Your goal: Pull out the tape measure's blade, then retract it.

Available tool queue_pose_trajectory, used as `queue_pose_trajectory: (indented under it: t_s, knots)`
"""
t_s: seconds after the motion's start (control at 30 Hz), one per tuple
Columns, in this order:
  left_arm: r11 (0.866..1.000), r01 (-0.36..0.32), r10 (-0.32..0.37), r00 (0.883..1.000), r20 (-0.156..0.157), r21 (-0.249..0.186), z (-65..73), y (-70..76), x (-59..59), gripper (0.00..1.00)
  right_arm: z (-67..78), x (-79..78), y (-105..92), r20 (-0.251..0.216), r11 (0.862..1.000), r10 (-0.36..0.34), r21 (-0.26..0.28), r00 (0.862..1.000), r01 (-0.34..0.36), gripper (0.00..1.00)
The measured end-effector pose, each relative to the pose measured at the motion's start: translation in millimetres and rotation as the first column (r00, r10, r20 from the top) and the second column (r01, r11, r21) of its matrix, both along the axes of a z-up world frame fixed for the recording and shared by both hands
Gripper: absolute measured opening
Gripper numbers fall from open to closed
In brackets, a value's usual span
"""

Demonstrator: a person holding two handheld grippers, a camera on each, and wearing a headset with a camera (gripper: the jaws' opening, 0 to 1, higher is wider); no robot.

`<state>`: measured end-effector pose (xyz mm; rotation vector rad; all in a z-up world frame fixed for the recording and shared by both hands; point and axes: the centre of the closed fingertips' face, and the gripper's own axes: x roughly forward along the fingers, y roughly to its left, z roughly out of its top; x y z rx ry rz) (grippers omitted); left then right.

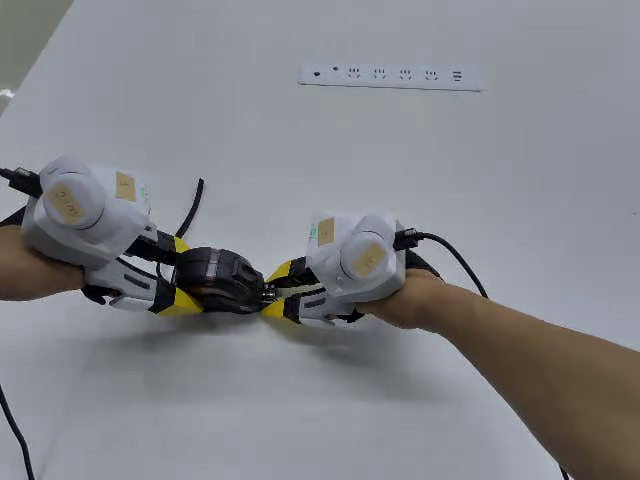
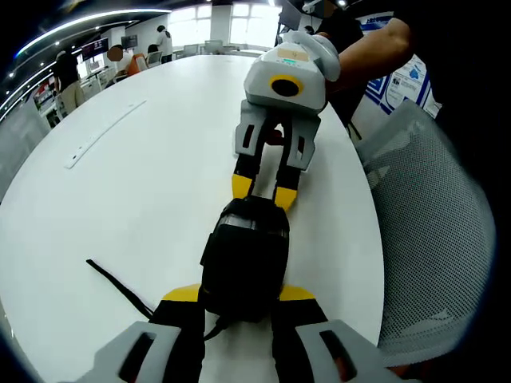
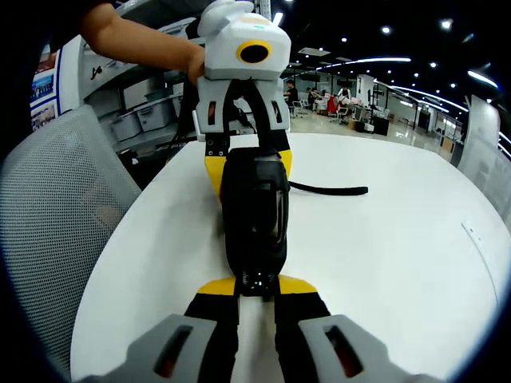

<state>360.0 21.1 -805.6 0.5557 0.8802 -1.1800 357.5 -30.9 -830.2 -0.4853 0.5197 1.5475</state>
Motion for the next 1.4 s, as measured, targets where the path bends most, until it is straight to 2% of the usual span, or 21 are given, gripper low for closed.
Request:
queue_pose_trajectory:
  t_s: [0.03, 0.33, 0.7, 1.4]
  knots:
    - [1.0, 0.013, -0.013, 1.0, -0.001, 0.003, -0.3, -0.1, -1.2, 0.29, 1.1, 0.7, 1.6, 0.011, 1.0, 0.004, 0.009, 1.0, -0.004, 0.13]
    - [1.0, -0.01, 0.01, 1.0, -0.008, -0.011, 0.3, -0.5, -2.6, 0.29, 1.1, 0.3, 1.5, 0.018, 1.0, 0.009, -0.003, 1.0, -0.009, 0.12]
    - [1.0, -0.016, 0.016, 1.0, -0.008, -0.006, 0.8, 1.4, -2.7, 0.29, 1.7, 1.8, 1.5, 0.035, 0.999, 0.037, -0.039, 0.999, -0.036, 0.11]
    - [1.0, -0.026, 0.026, 0.999, -0.021, -0.006, -1.4, 2.9, -5.4, 0.29, 0.6, -0.8, -1.8, 0.039, 0.996, 0.053, -0.07, 0.998, -0.05, 0.11]
